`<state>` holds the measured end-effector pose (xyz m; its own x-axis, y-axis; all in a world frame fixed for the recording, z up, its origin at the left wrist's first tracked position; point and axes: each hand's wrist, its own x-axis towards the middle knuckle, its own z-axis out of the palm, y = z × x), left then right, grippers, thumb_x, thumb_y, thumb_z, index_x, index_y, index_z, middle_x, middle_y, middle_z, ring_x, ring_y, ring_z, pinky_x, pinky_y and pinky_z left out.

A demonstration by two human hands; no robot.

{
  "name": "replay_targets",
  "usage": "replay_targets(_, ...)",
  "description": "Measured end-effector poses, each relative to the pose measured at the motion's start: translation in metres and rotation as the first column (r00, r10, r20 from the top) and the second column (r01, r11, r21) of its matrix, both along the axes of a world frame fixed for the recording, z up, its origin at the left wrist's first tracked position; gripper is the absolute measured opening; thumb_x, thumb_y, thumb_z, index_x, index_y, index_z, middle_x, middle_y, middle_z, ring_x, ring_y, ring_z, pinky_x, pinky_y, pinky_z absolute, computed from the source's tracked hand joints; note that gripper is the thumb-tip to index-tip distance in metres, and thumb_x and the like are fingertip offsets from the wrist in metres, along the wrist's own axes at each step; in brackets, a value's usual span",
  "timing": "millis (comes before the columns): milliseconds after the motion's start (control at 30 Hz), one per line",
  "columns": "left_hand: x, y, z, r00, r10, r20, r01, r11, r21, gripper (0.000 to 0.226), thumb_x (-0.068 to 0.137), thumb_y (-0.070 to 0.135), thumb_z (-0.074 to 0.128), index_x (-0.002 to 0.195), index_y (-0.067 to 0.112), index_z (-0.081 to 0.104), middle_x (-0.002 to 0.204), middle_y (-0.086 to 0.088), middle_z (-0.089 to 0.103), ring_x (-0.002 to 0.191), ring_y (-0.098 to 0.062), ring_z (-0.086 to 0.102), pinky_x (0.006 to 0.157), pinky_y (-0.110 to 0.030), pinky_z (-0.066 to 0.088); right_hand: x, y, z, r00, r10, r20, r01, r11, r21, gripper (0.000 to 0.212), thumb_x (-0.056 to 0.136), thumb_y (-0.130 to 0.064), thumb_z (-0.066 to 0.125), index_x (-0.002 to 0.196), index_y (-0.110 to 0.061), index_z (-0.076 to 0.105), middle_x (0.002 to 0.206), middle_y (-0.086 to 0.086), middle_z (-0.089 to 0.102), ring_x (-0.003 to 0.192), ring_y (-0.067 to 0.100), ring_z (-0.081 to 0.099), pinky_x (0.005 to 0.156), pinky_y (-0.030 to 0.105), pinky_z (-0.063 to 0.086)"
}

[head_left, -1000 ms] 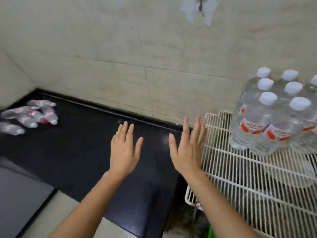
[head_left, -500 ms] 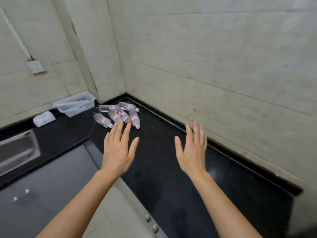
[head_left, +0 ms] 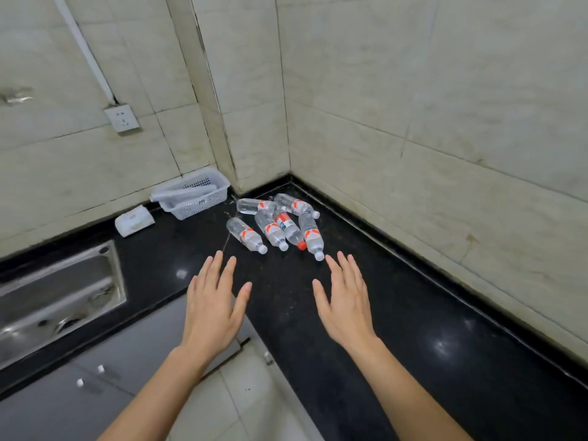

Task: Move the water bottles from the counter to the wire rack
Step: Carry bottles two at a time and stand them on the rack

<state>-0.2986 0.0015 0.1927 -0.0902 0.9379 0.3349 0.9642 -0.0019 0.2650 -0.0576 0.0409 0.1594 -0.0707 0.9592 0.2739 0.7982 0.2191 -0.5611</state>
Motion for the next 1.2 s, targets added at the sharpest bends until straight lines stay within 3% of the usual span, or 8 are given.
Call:
replay_targets(133, -0.02, 0.055, -0.019, 0.998, -0.014, -0.064, 0.007, 0.995, -0.103, 0.072, 0.098, 0.06, 0.027, 0.151, 0.013, 0.043, 0.162, -0.011, 0.034, 0.151, -0.03, 0.028, 0.117, -0.054, 0.033, -0.018, 0.062, -0.019, 0.999, 0.014, -0.038, -0.019, 0.993, -0.113, 0.058, 0.105, -0.042, 0.042, 0.157, -0.019, 0.028, 0.167, 0.004, 0.024, 0.157, 0.02, 0.013, 0.123, 0.038, 0.023)
replay_targets(267, -0.039, 0.122, -0.032, 0.991, -0.027, -0.134, 0.005, 0.987, -0.163, 0.072, 0.097, 0.059, 0.029, 0.149, 0.012, 0.045, 0.16, -0.013, 0.036, 0.149, -0.032, 0.032, 0.116, -0.055, 0.035, -0.035, 0.121, -0.037, 0.994, 0.056, -0.09, -0.074, 0.975, -0.21, 0.059, 0.104, -0.04, 0.048, 0.156, -0.019, 0.032, 0.16, 0.002, 0.038, 0.149, 0.02, 0.033, 0.115, 0.038, 0.039)
replay_targets(433, -0.057, 0.184, -0.055, 0.989, -0.049, -0.14, 0.007, 0.959, -0.285, 0.067, 0.099, 0.049, 0.051, 0.152, 0.011, 0.039, 0.162, -0.015, 0.031, 0.151, -0.033, 0.028, 0.119, -0.054, 0.031, -0.054, 0.175, -0.053, 0.986, 0.056, -0.154, -0.117, 0.898, -0.424, 0.06, 0.101, -0.038, 0.053, 0.155, -0.02, 0.033, 0.156, 0.003, 0.042, 0.141, 0.022, 0.043, 0.106, 0.038, 0.042)
replay_targets(633, -0.091, 0.275, -0.094, 0.965, -0.19, -0.178, 0.101, 0.903, -0.417, 0.075, 0.093, 0.046, 0.06, 0.154, 0.01, 0.035, 0.161, -0.015, 0.032, 0.15, -0.034, 0.028, 0.117, -0.056, 0.031, -0.087, 0.227, -0.087, 0.978, -0.034, -0.208, -0.099, 0.796, -0.597, 0.062, 0.1, -0.038, 0.056, 0.155, -0.024, 0.031, 0.156, 0.003, 0.042, 0.141, 0.022, 0.045, 0.112, 0.04, 0.042)
replay_targets(833, -0.126, 0.385, -0.147, 0.895, -0.427, -0.13, 0.305, 0.798, -0.519, 0.077, 0.091, 0.041, 0.065, 0.154, 0.008, 0.033, 0.162, -0.017, 0.029, 0.151, -0.035, 0.027, 0.117, -0.057, 0.03, -0.124, 0.281, -0.132, 0.91, -0.327, -0.254, 0.025, 0.655, -0.755, 0.059, 0.098, -0.035, 0.062, 0.151, -0.022, 0.041, 0.147, 0.006, 0.052, 0.132, 0.021, 0.053, 0.107, 0.035, 0.046)
replay_targets(933, -0.14, 0.427, -0.168, 0.786, -0.578, -0.217, 0.357, 0.713, -0.604, 0.079, 0.09, 0.045, 0.065, 0.154, 0.009, 0.034, 0.164, -0.017, 0.027, 0.153, -0.034, 0.02, 0.118, -0.063, 0.022, -0.148, 0.303, -0.146, 0.753, -0.577, -0.316, 0.078, 0.555, -0.828, 0.054, 0.098, -0.032, 0.063, 0.148, -0.021, 0.045, 0.134, 0.003, 0.057, 0.118, 0.019, 0.059, 0.099, 0.034, 0.052)
replay_targets(1067, -0.164, 0.463, -0.195, 0.692, -0.709, -0.136, 0.447, 0.569, -0.69, 0.079, 0.082, 0.054, 0.073, 0.145, 0.011, 0.052, 0.154, -0.013, 0.047, 0.147, -0.034, 0.037, 0.109, -0.072, 0.028, -0.181, 0.328, -0.159, 0.442, -0.809, -0.388, -0.029, 0.419, -0.907, 0.041, 0.101, -0.029, 0.059, 0.139, -0.017, 0.048, 0.125, 0.008, 0.063, 0.117, 0.028, 0.065, 0.096, 0.042, 0.056)
replay_targets(1200, -0.173, 0.48, -0.205, 0.693, -0.719, -0.039, 0.52, 0.537, -0.664, 0.079, 0.076, 0.062, 0.074, 0.14, 0.019, 0.058, 0.147, -0.005, 0.056, 0.14, -0.029, 0.048, 0.111, -0.062, 0.031, -0.201, 0.348, -0.175, 0.147, -0.882, -0.448, -0.1, 0.438, -0.894, 0.071, 0.1, -0.04, 0.06, 0.157, -0.019, 0.023, 0.14, 0.014, 0.056, 0.114, 0.026, 0.063, 0.086, 0.038, 0.059)
